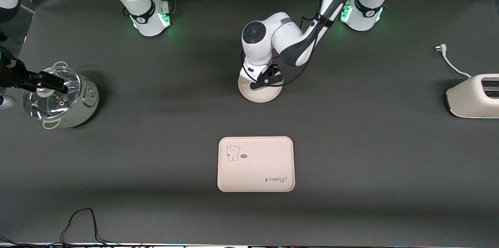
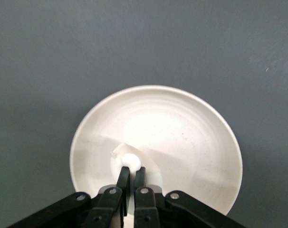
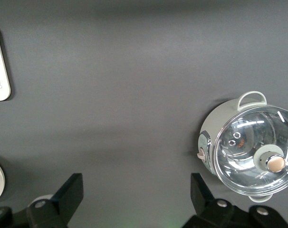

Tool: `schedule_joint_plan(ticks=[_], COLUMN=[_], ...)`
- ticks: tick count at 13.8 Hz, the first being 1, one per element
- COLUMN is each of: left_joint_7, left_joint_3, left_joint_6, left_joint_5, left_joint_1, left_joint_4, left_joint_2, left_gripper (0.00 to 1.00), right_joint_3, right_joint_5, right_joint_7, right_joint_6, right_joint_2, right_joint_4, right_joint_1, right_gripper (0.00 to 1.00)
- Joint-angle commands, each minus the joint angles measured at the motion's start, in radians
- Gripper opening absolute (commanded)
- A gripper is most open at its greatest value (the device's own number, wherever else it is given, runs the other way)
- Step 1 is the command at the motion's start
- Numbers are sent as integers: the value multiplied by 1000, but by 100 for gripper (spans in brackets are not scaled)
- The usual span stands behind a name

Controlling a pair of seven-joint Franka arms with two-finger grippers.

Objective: Place bun in plate and plate on tray
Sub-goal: 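Carry the bun with the left gripper over the white plate, then release the bun onto the plate while the right gripper rises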

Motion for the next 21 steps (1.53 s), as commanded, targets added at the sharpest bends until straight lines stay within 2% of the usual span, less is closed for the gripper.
schedule_joint_plan(ticks=[1,2,3,5,11,12,15,19,21], left_joint_7=[-61,-78,-80,-80,-61,-13,258,685,849], left_joint_3=[19,19,19,19,26,32,33,33,32], left_joint_6=[17,17,17,12,-15,-41,-164,-273,-374], left_joint_5=[25,26,26,26,59,60,59,57,39], left_joint_1=[-33,-35,-35,-33,-21,-6,114,322,427], left_joint_4=[4,4,4,4,11,23,79,97,176], left_joint_2=[22,23,26,25,11,-6,-88,-239,-265], left_gripper=[0,0,21,100,100,100,100,100,100], right_joint_3=[4,4,4,4,4,4,4,9,6], right_joint_5=[-23,-23,-23,-23,-23,-23,-23,-7,8], right_joint_7=[-21,-21,-21,-21,-21,-21,-21,-13,0], right_joint_6=[-4,-4,-4,-4,-4,-4,-6,-7,-7], right_joint_2=[-6,-6,-6,-6,-6,-6,-6,-30,-58], right_joint_4=[-2,-2,-2,-3,-3,-2,-3,-41,-62], right_joint_1=[-4,-4,-4,-4,-4,-4,-4,3,90], right_gripper=[100,100,100,100,100,100,100,100,100])
